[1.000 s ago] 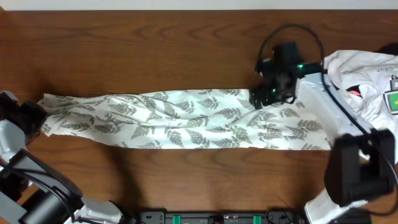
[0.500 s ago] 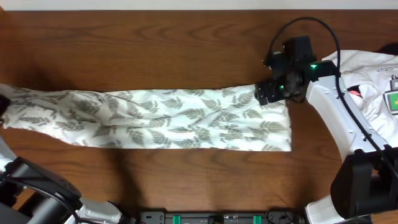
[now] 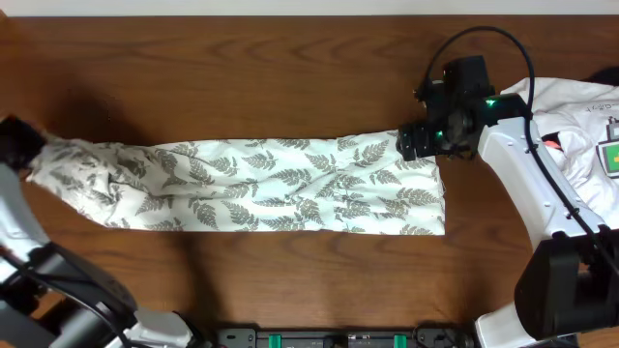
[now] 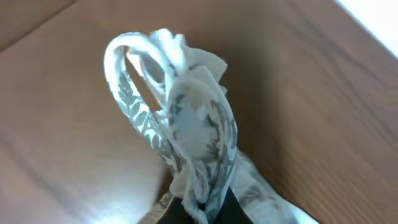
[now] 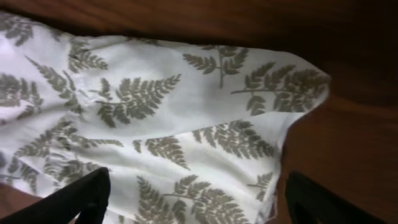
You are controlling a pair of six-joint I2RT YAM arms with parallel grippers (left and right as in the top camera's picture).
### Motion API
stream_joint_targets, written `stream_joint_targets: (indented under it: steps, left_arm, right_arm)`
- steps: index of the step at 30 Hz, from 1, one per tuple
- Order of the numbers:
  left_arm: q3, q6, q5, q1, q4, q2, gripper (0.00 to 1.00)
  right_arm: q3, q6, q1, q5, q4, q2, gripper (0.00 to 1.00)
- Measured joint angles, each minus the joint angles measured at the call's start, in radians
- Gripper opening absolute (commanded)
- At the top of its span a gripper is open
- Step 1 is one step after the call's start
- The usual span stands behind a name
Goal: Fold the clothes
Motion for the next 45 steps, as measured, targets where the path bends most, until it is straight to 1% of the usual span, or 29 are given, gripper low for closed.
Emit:
stream_joint_targets:
  steps: [6, 11, 16, 21, 29, 35, 45]
  left_arm:
    - [0.001, 0.072, 0.002, -0.14, -0.084, -0.086, 0.06]
    - [0.002, 0.112, 0.001, -0.246, -0.2, -0.101, 0.06]
    - [0.002, 0.122, 0.0, -0.341, -0.323, -0.101, 0.06]
    - [0.002, 0.122, -0.002, -0.443, -0.404, -0.101, 0.06]
    - [0.002, 0.122, -0.003, -0.611, -0.473, -0.101, 0.06]
    - [-0.008, 0.122, -0.002, -0.718, -0.471, -0.101, 0.06]
    - [-0.117, 0.122, -0.002, -0.793, -0.455, -0.101, 0.07]
  right_arm:
    - [0.0, 0.033, 0.0, -0.022, 0.0, 0.0, 0.87]
    - [0.0, 0.047, 0.0, -0.03, 0.0, 0.0, 0.88]
    - [0.0, 0.057, 0.0, -0.038, 0.0, 0.0, 0.88]
    - [0.0, 0.061, 0.0, -0.04, 0.0, 0.0, 0.88]
    - [0.0, 0.061, 0.0, -0.041, 0.0, 0.0, 0.88]
    - [0.0, 0.061, 0.0, -0.043, 0.0, 0.0, 0.88]
    - [0.0, 0.062, 0.0, -0.043, 0.0, 0.0, 0.89]
